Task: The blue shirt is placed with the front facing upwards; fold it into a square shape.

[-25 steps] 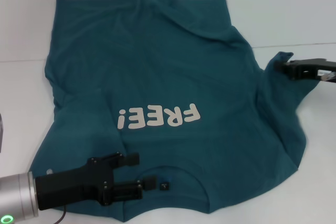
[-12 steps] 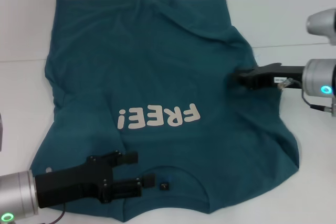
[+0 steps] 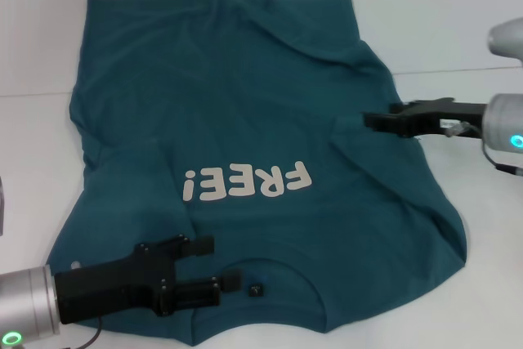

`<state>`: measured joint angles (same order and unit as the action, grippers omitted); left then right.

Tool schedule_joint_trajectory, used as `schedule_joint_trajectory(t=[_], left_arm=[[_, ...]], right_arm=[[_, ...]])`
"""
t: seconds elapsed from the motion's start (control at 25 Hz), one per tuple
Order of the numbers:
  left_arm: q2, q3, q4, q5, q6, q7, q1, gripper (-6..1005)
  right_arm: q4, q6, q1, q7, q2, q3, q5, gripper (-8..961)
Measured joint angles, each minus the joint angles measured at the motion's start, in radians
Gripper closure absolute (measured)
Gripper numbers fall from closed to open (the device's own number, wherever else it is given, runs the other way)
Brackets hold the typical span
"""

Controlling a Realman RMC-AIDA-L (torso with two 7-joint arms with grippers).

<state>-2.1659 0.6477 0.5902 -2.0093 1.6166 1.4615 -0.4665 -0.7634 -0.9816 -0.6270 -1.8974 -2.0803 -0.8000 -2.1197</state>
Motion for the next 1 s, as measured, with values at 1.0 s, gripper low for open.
schedule_joint_trajectory(t=[1.0], left_arm=[[0.002, 0.007, 0.0, -0.009, 0.003, 0.007, -0.003, 80]], right_arm=[[0.005, -0.182, 0.203, -0.281, 0.063, 0.106, -0.009, 326]])
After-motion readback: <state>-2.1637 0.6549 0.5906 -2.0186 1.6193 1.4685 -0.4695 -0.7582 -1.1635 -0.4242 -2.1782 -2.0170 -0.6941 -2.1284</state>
